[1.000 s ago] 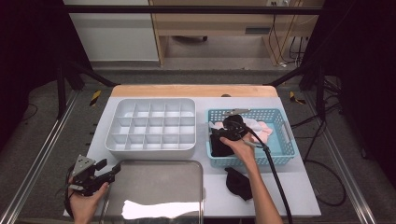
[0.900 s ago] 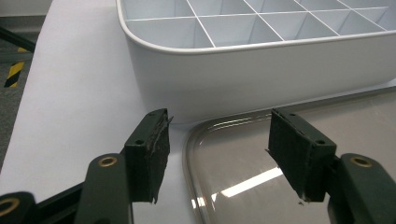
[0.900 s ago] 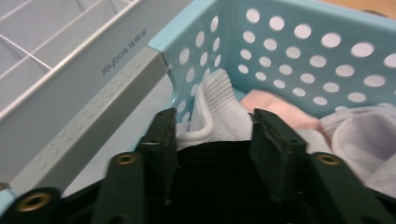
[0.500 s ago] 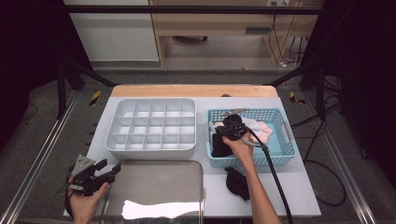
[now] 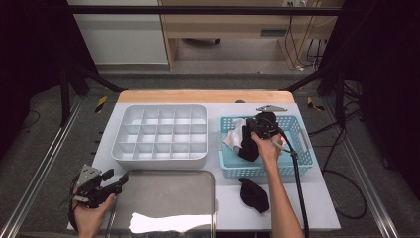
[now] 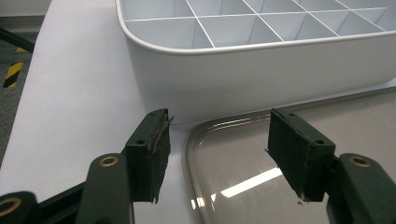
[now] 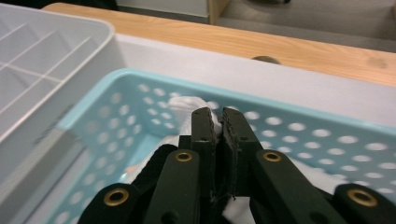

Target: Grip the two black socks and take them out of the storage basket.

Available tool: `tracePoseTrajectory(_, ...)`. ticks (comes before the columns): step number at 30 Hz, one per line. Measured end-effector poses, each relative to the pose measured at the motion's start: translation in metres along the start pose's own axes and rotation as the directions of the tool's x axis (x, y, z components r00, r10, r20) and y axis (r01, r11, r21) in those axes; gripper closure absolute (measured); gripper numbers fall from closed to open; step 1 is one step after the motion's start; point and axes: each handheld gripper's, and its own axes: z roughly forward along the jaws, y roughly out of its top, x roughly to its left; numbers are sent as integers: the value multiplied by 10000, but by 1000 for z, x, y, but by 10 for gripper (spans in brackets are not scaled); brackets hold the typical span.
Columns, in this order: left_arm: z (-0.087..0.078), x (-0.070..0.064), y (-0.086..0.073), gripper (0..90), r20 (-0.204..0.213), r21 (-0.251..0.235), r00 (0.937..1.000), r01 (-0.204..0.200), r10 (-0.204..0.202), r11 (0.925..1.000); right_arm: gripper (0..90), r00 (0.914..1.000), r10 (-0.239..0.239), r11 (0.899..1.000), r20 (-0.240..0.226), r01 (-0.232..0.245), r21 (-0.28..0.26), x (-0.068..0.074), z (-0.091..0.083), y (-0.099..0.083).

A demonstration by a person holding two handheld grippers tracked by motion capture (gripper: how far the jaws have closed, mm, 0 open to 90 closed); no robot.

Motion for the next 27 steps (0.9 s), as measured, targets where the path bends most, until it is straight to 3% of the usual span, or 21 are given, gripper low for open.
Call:
tracePoseTrajectory(2,0,0,0,381,-7,18,10000,0,0,10000,836,9998,129,9999,156,-130,89,-7,4,-1)
tracePoseTrajectory(5,1,0,0,380,-2,35,10000,-19,19,10000,797,9984,41,9974,563,-81,717,-15,13,-8)
tracePoseTrajectory(8,1,0,0,381,-15,54,10000,-21,21,10000,748,9985,183,9980,516,-213,595,-18,13,-9)
tracePoseTrajectory(12,1,-1,0,381,-21,43,10000,-21,21,10000,662,9985,13,10000,555,-18,92,-15,0,-4)
tracePoseTrajectory(16,1,-2,0,380,-10,80,10000,-56,56,10000,582,9996,-145,9992,243,154,-373,-9,-17,2)
tracePoseTrajectory(19,1,-3,0,380,20,72,10000,-51,51,10000,506,9997,-206,9997,162,208,-138,-7,-25,1)
tracePoseTrajectory(27,1,-3,0,380,19,25,10000,-44,44,10000,433,9997,-232,9987,104,226,462,-7,-36,-18)
